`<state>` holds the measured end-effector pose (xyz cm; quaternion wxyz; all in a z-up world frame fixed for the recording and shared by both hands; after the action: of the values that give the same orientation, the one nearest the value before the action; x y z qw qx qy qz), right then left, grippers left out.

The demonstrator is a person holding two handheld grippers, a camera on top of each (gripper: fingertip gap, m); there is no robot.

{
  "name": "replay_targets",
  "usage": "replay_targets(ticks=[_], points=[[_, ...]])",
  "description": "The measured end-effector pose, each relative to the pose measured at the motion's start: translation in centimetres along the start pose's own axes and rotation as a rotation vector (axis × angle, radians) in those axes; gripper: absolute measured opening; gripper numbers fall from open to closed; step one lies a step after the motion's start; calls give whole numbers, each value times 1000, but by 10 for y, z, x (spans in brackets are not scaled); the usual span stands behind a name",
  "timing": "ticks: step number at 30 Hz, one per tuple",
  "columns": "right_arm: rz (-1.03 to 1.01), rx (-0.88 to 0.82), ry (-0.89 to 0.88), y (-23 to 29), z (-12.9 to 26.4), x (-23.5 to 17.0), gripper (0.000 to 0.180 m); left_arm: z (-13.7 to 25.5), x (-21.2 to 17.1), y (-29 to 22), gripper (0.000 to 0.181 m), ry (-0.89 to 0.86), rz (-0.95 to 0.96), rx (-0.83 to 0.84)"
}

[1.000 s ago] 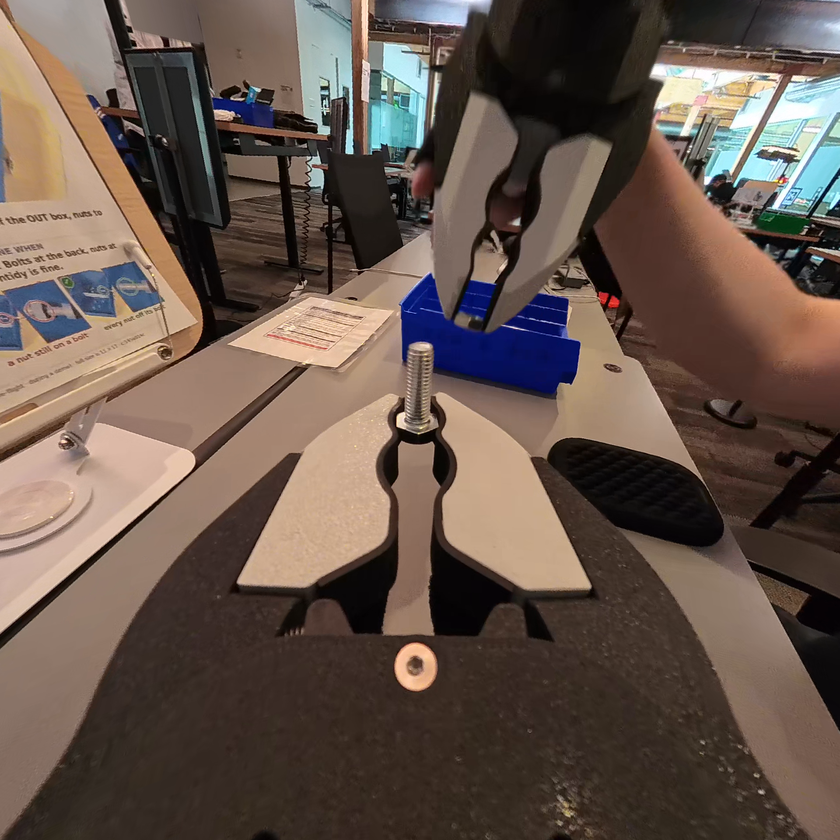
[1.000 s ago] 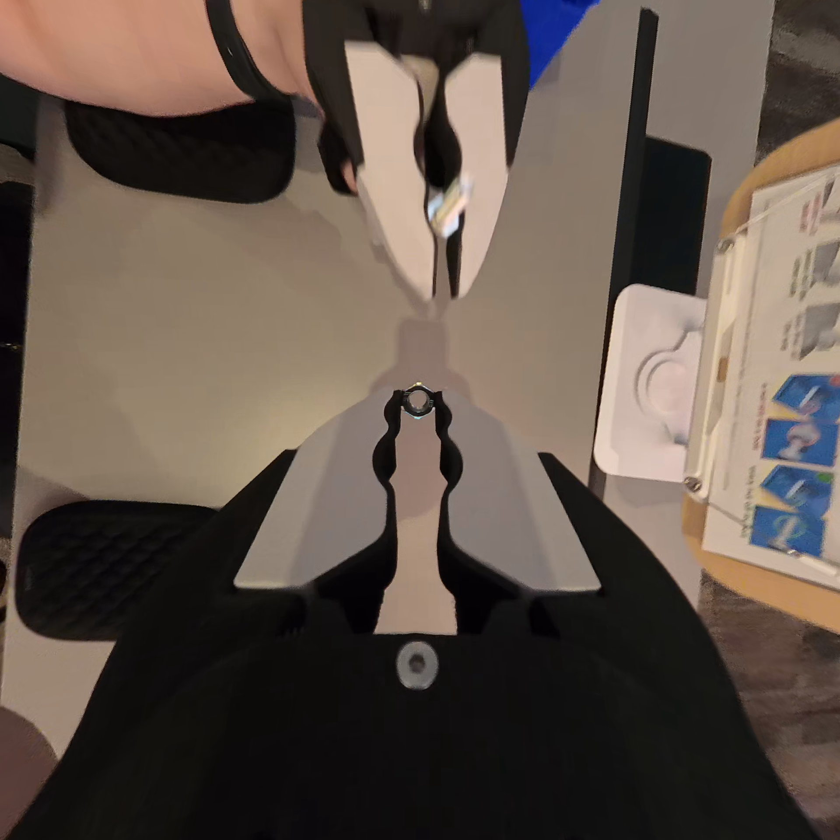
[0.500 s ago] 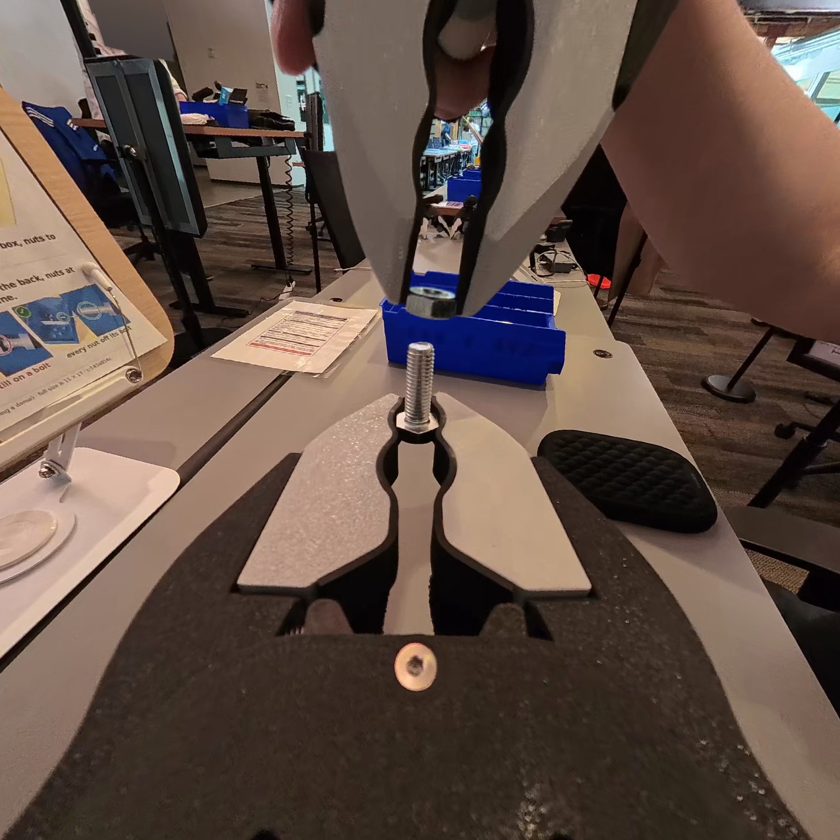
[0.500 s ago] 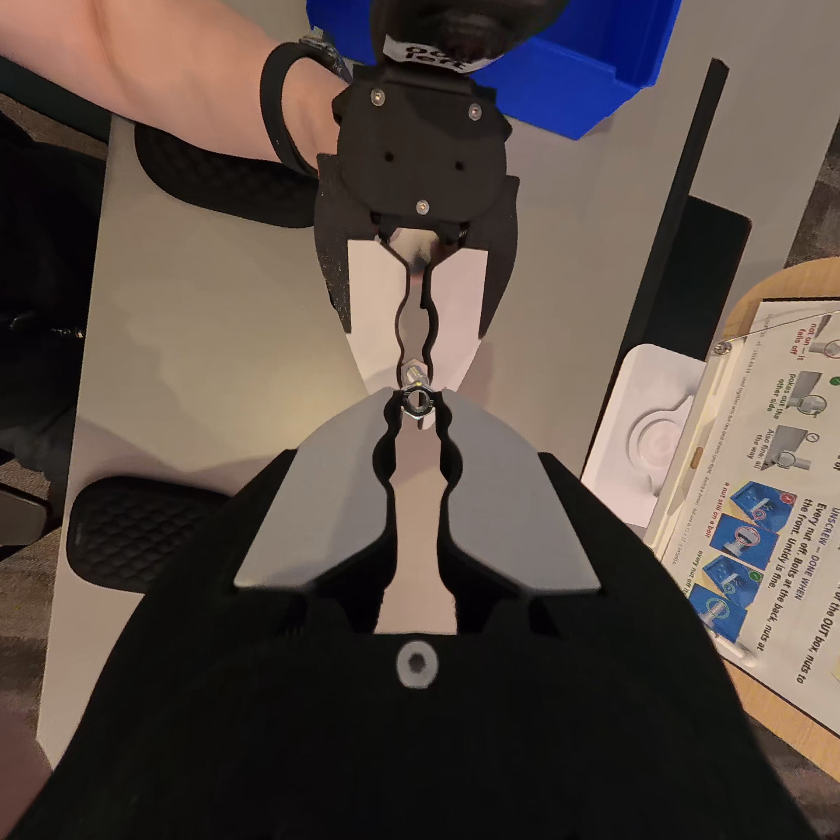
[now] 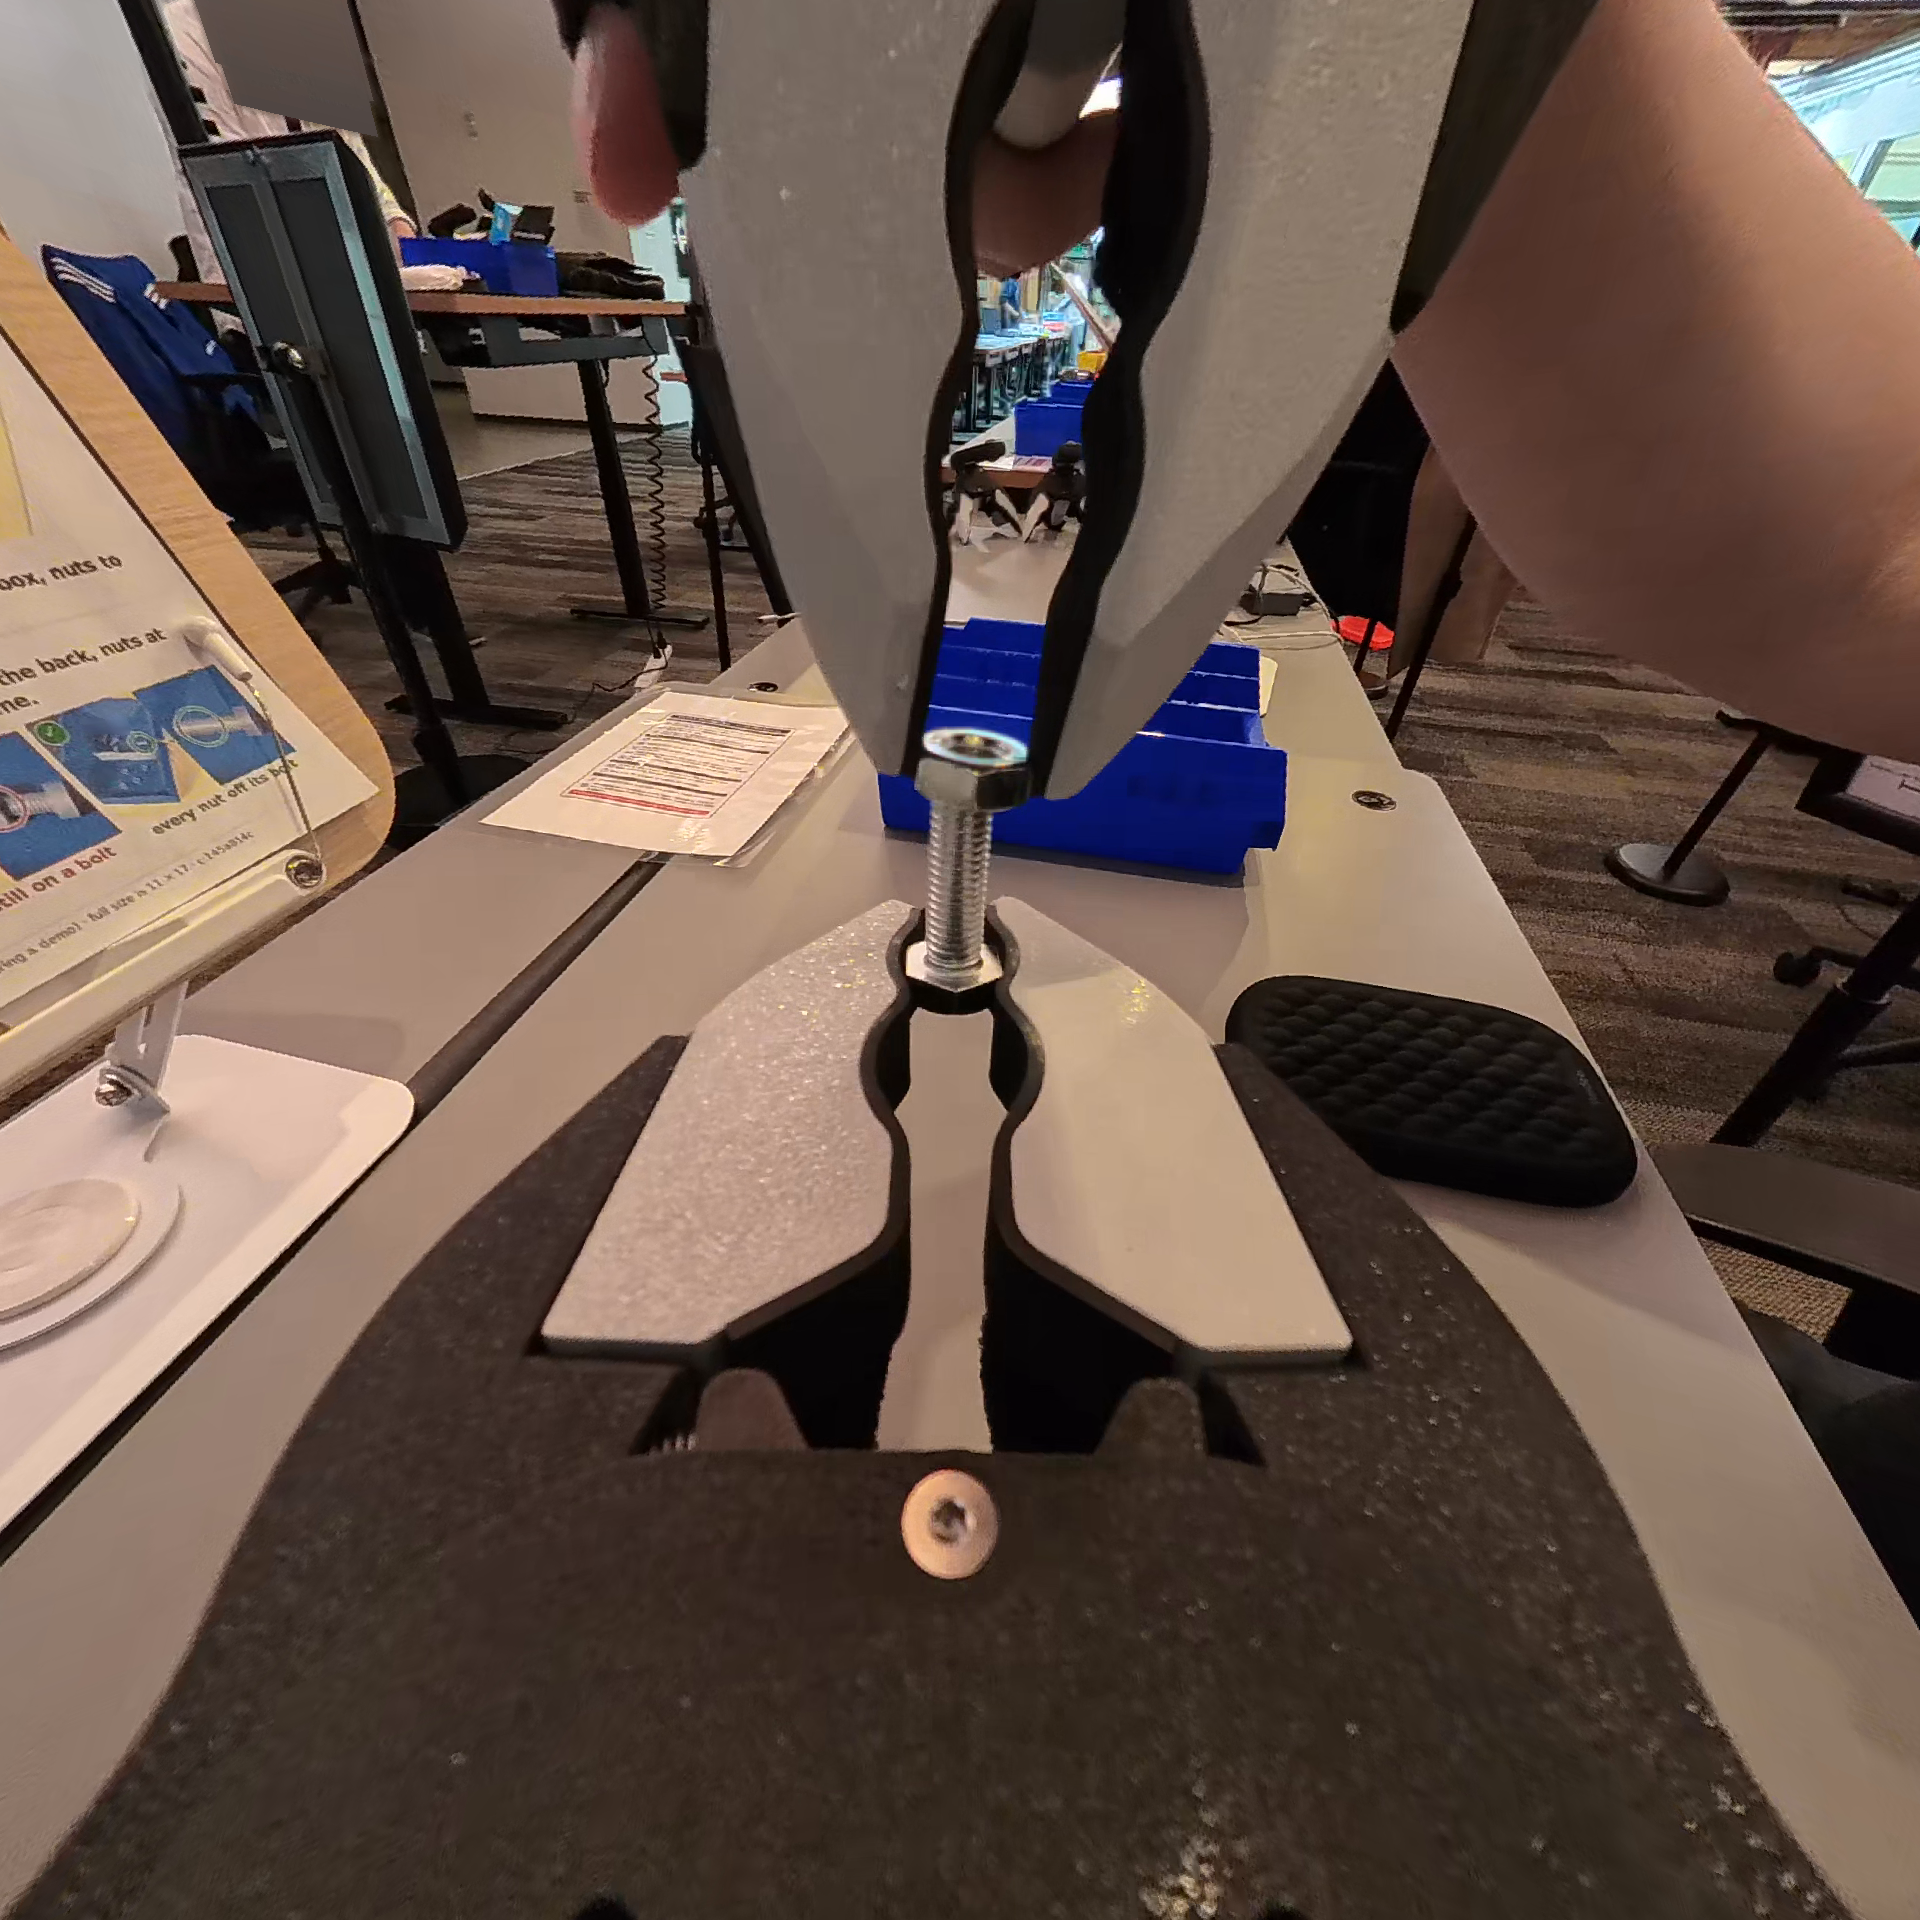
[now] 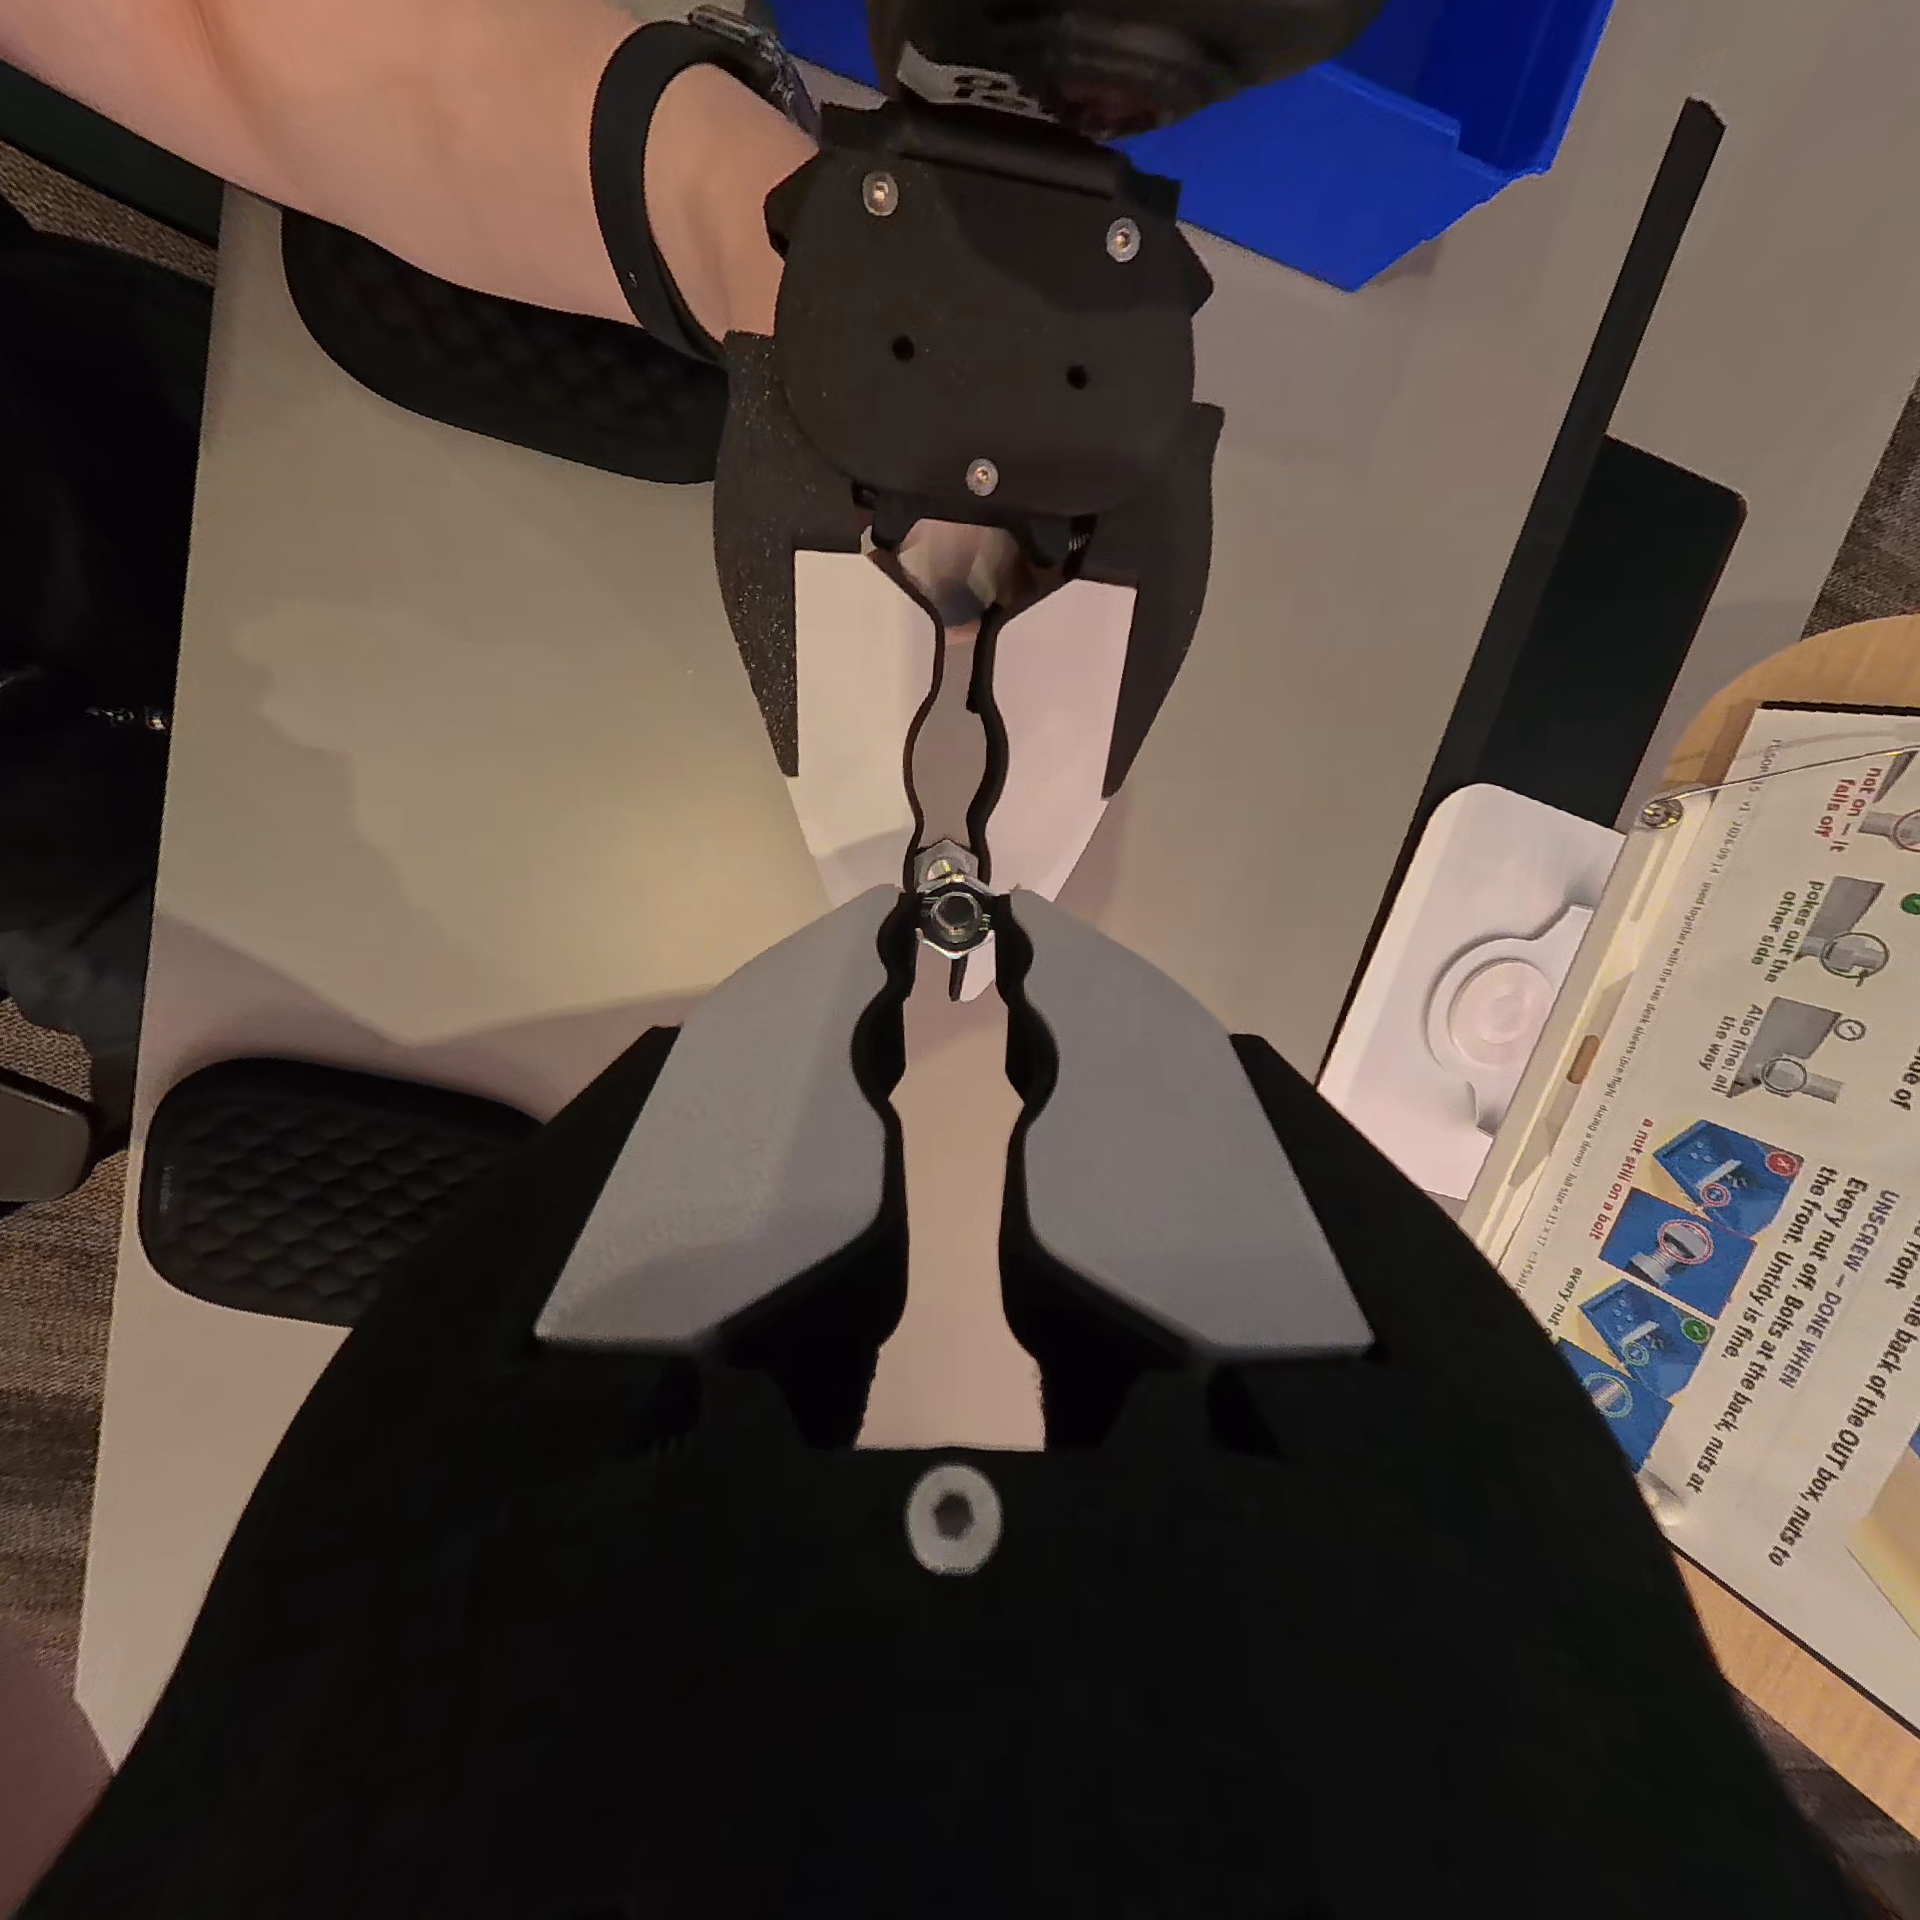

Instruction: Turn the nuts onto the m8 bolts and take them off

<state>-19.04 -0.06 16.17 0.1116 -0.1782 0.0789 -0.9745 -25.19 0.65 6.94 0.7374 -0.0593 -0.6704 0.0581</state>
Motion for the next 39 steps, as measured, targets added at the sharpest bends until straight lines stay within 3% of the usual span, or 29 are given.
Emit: replay_targets(ticks=[9, 20, 39], points=[[12, 33, 36, 3, -1, 2, 14, -1, 0, -4, 11, 28, -28, -11], [-108, 29, -8, -2, -4, -9, 14, -5, -1, -1, 10, 83, -56, 119], [-653, -136, -159, -16, -13, -21, 14, -4, -1, 17, 10, 58, -11, 364]])
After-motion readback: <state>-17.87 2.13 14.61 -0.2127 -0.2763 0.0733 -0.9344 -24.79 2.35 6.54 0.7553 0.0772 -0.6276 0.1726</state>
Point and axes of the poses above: each gripper's, where its closed fingertips meet, z back along the fingers, x out of its top, y = z × x across the jaws, the point moved 7 cm from there along z, back along the fingers, and after that the axes turned 8 degrees about z, right-handed, at the moved point
